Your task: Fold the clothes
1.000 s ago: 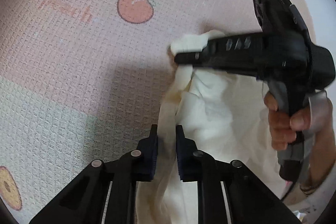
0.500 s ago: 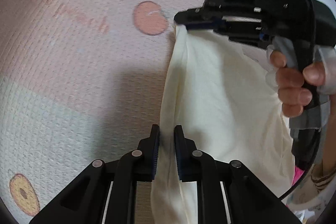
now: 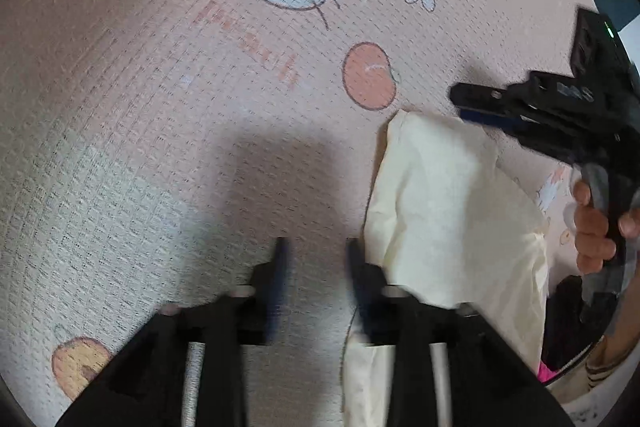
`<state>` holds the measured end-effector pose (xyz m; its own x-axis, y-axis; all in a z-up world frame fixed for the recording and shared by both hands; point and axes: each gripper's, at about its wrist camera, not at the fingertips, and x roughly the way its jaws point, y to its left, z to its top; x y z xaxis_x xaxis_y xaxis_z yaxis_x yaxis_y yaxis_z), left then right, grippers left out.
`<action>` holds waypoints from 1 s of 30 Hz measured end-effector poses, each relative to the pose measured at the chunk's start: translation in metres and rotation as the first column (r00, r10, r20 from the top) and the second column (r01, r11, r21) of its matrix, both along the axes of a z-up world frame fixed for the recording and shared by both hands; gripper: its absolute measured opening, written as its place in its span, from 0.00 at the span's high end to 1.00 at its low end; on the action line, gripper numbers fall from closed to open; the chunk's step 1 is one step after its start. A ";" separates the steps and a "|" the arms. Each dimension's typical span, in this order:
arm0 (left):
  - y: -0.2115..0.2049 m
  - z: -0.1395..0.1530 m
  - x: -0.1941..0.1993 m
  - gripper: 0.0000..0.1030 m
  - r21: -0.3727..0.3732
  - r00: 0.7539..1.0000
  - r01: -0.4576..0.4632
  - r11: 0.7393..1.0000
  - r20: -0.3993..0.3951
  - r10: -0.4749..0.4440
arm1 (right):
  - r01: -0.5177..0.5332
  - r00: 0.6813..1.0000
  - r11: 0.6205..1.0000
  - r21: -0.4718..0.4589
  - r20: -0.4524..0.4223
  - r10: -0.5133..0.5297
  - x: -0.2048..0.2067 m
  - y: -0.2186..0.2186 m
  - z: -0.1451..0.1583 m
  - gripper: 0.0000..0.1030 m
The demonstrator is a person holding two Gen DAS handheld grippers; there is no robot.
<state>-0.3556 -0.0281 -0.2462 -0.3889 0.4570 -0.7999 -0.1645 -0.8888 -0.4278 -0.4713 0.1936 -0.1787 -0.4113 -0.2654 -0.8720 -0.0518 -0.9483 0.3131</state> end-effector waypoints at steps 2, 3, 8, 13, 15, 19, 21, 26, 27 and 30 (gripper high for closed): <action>0.002 0.001 -0.009 0.25 -0.019 1.000 -0.016 1.000 -0.017 0.016 | 0.026 1.000 1.000 0.004 -0.006 -0.026 0.011 0.018 0.003 0.47; 0.002 0.002 -0.014 0.25 -0.022 1.000 -0.021 1.000 -0.020 0.021 | 0.044 0.999 0.999 0.007 -0.016 -0.044 0.017 0.029 0.005 0.45; 0.020 0.015 -0.012 0.25 -0.015 1.000 -0.011 1.000 0.009 0.011 | 0.102 0.994 0.995 -0.016 -0.024 -0.103 0.043 0.078 0.011 0.45; 0.041 0.055 0.002 0.25 -0.061 0.999 0.021 0.998 -0.047 -0.023 | 0.168 0.986 0.985 0.037 -0.030 -0.167 0.095 0.127 0.037 0.45; 0.052 0.072 0.010 0.25 -0.110 0.996 0.031 0.993 -0.083 -0.040 | 0.184 0.982 0.982 0.052 -0.052 -0.181 0.120 0.144 0.057 0.45; 0.072 0.114 0.020 0.25 -0.166 0.986 0.049 0.985 -0.152 -0.075 | 0.244 0.966 0.968 0.059 -0.102 -0.238 0.172 0.171 0.096 0.36; 0.081 0.132 0.018 0.25 -0.161 0.983 0.062 0.985 -0.163 -0.088 | 0.271 0.957 0.961 0.050 -0.119 -0.264 0.197 0.181 0.111 0.34; 0.088 0.168 0.011 0.25 -0.104 0.982 0.102 0.989 -0.146 -0.116 | 0.288 0.949 0.958 -0.002 -0.135 -0.285 0.232 0.188 0.133 0.34; 0.091 0.170 0.006 0.25 -0.116 0.984 0.100 0.988 -0.137 -0.115 | 0.292 0.947 0.956 -0.008 -0.135 -0.290 0.235 0.189 0.136 0.34; 0.101 0.169 -0.009 0.25 -0.160 0.984 0.127 0.979 -0.105 -0.145 | 0.302 0.946 0.953 0.000 -0.120 -0.300 0.228 0.194 0.140 0.34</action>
